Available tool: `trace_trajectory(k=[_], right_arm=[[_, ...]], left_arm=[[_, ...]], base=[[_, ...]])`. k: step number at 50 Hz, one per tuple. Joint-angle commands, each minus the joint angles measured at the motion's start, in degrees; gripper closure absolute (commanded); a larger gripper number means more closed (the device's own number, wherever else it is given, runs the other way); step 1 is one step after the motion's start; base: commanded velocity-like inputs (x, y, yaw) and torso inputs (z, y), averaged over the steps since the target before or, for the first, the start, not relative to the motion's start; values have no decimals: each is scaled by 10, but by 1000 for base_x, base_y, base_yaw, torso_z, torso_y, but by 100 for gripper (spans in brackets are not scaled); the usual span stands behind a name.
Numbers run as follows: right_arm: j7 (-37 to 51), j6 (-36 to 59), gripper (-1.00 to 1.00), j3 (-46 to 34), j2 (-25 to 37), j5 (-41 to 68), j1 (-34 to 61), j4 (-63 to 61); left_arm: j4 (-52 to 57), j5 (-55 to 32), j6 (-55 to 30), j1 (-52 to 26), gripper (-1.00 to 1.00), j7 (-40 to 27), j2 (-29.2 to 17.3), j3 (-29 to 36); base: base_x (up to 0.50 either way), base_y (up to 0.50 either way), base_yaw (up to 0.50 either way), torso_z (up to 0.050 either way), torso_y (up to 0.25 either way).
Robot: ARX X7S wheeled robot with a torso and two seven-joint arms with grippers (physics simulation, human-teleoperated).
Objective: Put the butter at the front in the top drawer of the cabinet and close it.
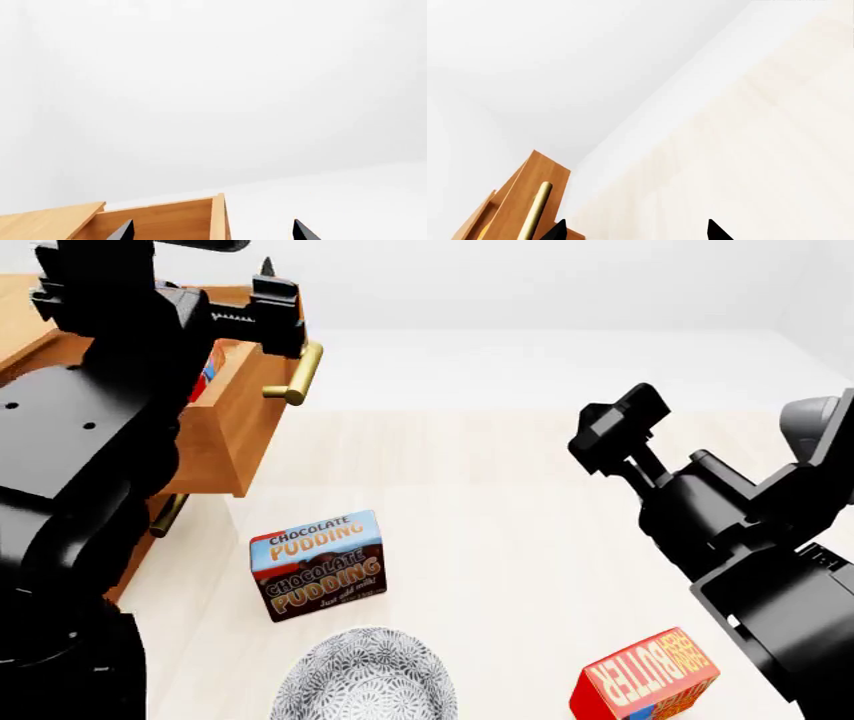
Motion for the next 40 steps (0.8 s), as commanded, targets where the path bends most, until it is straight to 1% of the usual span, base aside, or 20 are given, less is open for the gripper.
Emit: trace_trajectory(k=[1,6,16,30,40], right_arm=[[6,0,-100,-2,1,0,4,-2],[9,0,-100,-3,1,0,5,-2],[15,1,-100,-7,0,-2,12,1],[20,2,-100,-13,-3,-4,18,3],[19,-1,-100,-12,-1,-6,10,-1]], left_arm=[[101,-77,-82,14,-100,16,58,-11],[109,-100,-87,31,-100,23,84,-9],[83,-113,-42,73,-100,43,103,8],[23,-109,16,97,-100,58,102,20],[-46,-87,68,95,-100,69,96,36]], base=[[0,0,0,0,0],[0,0,0,0,0],[0,0,0,0,0],[0,0,0,0,0],[0,0,0,0,0]])
